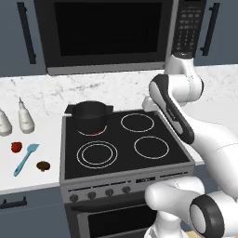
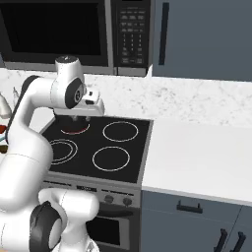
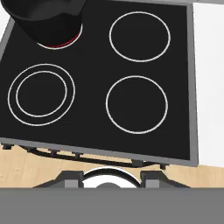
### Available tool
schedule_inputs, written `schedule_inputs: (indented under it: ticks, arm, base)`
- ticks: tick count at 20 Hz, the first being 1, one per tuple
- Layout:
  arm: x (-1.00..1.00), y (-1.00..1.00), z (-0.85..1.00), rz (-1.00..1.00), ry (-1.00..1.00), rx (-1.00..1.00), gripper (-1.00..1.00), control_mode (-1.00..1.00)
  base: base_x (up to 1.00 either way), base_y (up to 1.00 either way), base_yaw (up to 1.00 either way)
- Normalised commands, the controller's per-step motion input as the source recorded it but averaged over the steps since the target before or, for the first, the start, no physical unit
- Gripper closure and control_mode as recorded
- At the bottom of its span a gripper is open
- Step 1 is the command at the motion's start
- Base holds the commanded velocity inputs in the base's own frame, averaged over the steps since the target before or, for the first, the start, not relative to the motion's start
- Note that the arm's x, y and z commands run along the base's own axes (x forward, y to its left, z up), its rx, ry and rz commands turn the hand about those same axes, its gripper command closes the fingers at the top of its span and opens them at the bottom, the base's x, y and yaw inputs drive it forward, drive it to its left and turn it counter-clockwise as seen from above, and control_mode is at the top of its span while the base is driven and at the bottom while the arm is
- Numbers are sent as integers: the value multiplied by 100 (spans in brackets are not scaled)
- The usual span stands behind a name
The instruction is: Put the mushroom and bell pepper in the pot. Retrieve the spatula and lightly stir the vegetables in the pot.
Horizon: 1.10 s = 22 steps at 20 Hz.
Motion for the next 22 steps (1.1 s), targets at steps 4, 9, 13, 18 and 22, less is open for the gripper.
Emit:
schedule_inputs:
  ticks: [4, 9, 13, 18, 22]
  arm:
    - [0, 0, 0, 0, 0, 0, -100, 100]
    - [0, 0, 0, 0, 0, 0, -100, 100]
    - [0, 0, 0, 0, 0, 0, -100, 100]
    - [0, 0, 0, 0, 0, 0, -100, 100]
    - [0, 0, 0, 0, 0, 0, -100, 100]
  base:
    - [0, 0, 0]
    - [0, 42, 0]
    - [0, 87, 0]
    - [0, 100, 0]
    - [12, 78, 0]
